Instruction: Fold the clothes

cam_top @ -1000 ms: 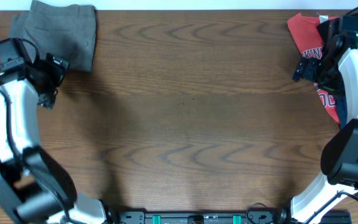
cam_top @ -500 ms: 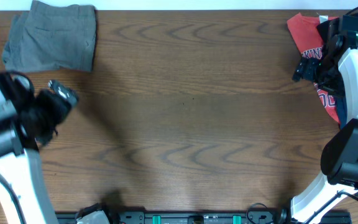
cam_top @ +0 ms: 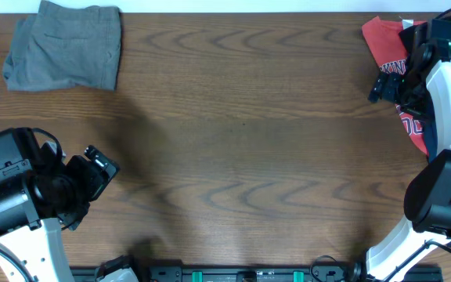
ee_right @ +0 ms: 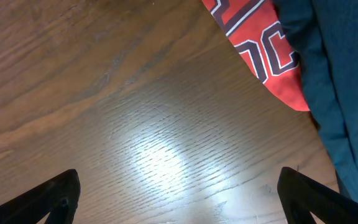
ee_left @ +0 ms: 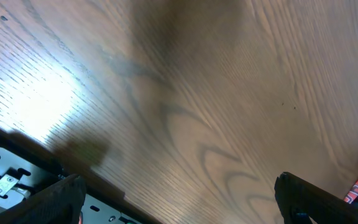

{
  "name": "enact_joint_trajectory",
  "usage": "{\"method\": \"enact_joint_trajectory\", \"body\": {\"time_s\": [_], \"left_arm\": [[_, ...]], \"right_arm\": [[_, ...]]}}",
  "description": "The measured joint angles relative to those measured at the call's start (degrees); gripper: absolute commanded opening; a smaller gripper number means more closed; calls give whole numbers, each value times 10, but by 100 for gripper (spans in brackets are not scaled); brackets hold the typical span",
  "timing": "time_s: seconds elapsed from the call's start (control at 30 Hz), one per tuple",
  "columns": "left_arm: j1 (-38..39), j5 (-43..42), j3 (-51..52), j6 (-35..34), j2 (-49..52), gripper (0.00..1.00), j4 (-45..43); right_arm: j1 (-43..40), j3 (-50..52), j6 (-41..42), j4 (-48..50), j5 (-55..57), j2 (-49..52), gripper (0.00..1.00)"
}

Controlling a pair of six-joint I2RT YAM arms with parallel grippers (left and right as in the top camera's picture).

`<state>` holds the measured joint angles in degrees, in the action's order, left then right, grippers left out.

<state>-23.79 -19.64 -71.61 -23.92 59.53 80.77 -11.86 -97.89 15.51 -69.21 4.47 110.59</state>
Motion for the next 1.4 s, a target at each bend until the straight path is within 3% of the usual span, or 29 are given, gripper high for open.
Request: {"method": "enact_joint_trajectory", "body": {"time_s": [0.43,0.63,0.8,0.9,1.23,1.4], "left_arm": [[8,0,0,0,-3,98,-1],[106,27,0,2,-48,98,-9],[223,91,33,3,-116,98,-108],[256,121,87,3,-178,98,-189],[260,154,172,3,-282,98,-212],[260,158,233,4,-321,98,-323]], "right_arm": [[0,0,0,0,0,0,99],[0,0,0,0,0,0,99],[0,0,0,0,0,0,99],[0,0,0,0,0,0,99],[0,0,0,0,0,0,99],[0,0,0,0,0,0,99]]}}
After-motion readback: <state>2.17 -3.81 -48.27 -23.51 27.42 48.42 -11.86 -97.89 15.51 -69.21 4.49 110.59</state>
